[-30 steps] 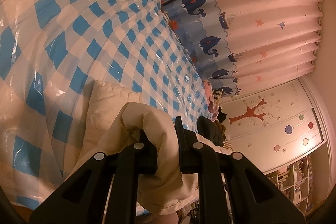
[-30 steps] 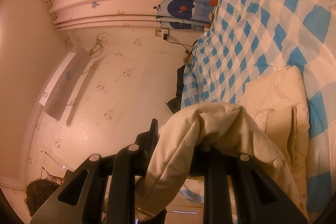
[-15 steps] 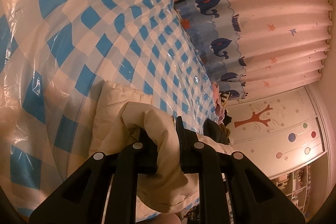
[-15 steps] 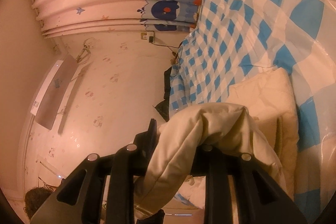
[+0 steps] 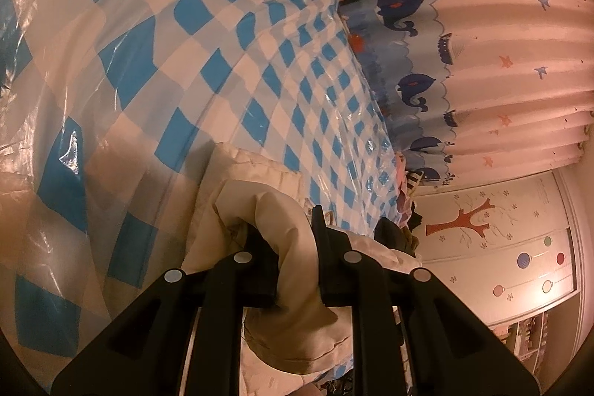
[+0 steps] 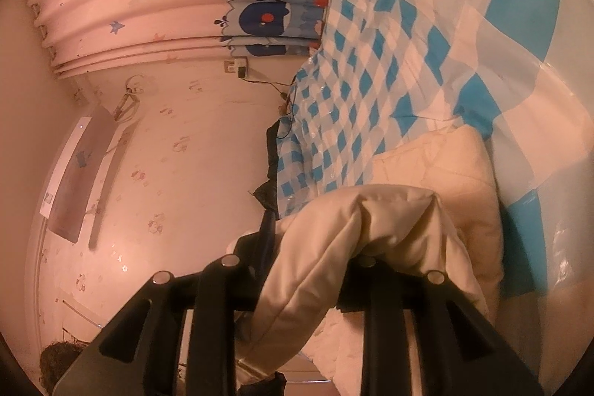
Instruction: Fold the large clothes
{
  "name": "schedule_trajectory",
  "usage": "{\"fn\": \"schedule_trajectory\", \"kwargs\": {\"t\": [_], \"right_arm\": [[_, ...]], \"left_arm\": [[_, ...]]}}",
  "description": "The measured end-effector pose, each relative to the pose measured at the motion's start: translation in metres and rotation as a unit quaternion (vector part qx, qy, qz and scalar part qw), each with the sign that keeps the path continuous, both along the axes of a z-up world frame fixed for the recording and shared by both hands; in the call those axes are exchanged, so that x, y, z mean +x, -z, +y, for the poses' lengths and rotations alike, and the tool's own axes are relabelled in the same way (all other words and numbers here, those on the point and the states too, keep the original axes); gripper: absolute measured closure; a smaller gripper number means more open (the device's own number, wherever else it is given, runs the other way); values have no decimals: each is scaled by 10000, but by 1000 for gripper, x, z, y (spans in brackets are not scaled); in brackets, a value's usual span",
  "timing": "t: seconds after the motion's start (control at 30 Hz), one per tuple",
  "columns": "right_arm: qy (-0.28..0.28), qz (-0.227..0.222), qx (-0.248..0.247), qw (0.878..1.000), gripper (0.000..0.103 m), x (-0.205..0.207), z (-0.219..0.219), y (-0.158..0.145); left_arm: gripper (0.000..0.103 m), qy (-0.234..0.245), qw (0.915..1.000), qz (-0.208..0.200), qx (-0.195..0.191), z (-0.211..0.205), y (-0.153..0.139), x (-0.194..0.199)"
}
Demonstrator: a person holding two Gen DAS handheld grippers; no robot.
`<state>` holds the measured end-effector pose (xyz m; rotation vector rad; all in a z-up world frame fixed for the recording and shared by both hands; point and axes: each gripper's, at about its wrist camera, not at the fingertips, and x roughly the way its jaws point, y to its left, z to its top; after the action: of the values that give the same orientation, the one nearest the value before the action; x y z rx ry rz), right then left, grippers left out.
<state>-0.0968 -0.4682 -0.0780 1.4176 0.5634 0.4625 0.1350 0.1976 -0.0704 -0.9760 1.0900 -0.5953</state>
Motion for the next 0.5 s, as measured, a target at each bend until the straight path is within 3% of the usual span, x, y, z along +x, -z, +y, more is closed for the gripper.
{"fn": "schedule_trajectory", "kwargs": {"t": [0.5], "right_arm": [[-33,345,-38,9994,75,16,-6,24]], "left_arm": [[88,-117,9995,233,198,-9,21,13]]}}
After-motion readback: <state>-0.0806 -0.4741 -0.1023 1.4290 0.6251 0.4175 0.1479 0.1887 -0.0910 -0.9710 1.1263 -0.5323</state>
